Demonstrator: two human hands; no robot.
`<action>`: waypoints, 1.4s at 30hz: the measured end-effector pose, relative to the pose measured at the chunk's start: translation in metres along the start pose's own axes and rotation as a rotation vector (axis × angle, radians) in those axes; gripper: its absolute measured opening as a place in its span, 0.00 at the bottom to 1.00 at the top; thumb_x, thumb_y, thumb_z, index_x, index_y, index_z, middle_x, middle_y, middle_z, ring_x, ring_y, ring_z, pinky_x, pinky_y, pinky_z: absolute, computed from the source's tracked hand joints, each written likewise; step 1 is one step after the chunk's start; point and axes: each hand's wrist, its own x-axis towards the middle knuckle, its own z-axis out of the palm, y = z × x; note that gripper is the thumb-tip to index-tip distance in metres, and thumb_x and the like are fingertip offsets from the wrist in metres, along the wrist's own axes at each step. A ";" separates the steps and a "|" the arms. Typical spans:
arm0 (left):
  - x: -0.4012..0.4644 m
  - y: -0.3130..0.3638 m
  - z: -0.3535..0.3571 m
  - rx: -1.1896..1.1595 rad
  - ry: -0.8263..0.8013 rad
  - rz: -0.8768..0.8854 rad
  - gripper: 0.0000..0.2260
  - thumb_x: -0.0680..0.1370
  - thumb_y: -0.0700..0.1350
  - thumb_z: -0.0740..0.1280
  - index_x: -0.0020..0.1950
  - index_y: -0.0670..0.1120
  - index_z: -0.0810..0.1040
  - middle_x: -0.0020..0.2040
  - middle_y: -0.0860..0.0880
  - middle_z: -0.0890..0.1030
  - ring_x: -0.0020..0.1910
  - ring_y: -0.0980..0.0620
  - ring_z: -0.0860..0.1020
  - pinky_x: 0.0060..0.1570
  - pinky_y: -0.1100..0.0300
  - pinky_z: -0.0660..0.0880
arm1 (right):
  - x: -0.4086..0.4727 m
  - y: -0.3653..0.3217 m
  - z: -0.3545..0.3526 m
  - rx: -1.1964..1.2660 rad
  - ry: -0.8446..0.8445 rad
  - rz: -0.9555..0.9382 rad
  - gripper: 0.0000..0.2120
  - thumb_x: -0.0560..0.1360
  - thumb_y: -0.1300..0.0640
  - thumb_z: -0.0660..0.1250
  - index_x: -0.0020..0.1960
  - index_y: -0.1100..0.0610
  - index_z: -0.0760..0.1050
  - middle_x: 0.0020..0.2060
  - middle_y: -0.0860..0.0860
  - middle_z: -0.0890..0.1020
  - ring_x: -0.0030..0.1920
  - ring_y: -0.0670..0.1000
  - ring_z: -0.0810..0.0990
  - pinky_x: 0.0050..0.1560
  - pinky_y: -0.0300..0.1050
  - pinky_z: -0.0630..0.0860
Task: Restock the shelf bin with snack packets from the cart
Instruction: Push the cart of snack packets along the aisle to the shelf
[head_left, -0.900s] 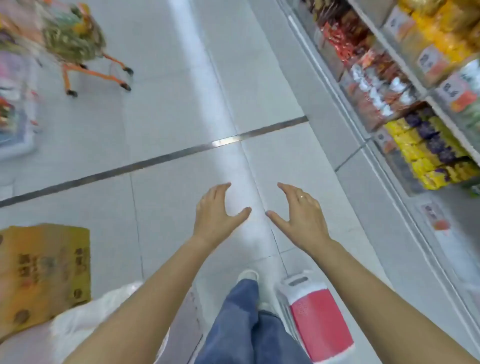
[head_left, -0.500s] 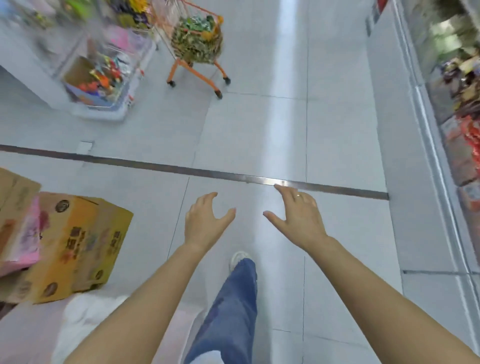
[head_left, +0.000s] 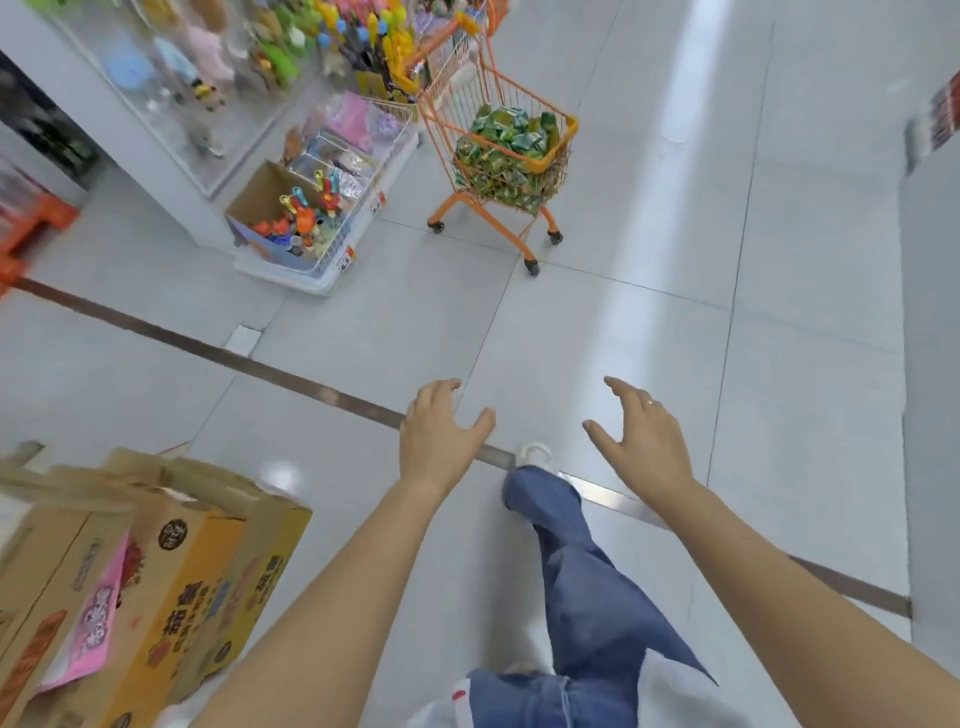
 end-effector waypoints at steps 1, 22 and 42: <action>0.028 0.003 -0.001 -0.004 -0.001 -0.017 0.25 0.75 0.55 0.67 0.69 0.46 0.71 0.68 0.48 0.71 0.67 0.48 0.69 0.66 0.49 0.66 | 0.028 -0.002 -0.001 -0.008 -0.014 0.003 0.28 0.78 0.47 0.63 0.74 0.54 0.61 0.67 0.56 0.72 0.64 0.57 0.71 0.63 0.49 0.64; 0.599 0.021 -0.160 0.001 -0.002 -0.104 0.25 0.76 0.54 0.67 0.70 0.48 0.69 0.69 0.49 0.69 0.67 0.49 0.69 0.66 0.52 0.68 | 0.597 -0.196 -0.032 -0.185 -0.101 -0.002 0.27 0.79 0.44 0.59 0.74 0.53 0.60 0.67 0.53 0.72 0.65 0.55 0.72 0.63 0.49 0.67; 1.066 0.102 -0.215 0.523 -0.597 0.304 0.26 0.80 0.48 0.61 0.76 0.46 0.59 0.73 0.44 0.65 0.69 0.44 0.68 0.66 0.54 0.66 | 0.950 -0.315 -0.026 0.094 -0.114 0.428 0.26 0.80 0.46 0.58 0.74 0.55 0.60 0.66 0.54 0.73 0.63 0.55 0.74 0.57 0.47 0.72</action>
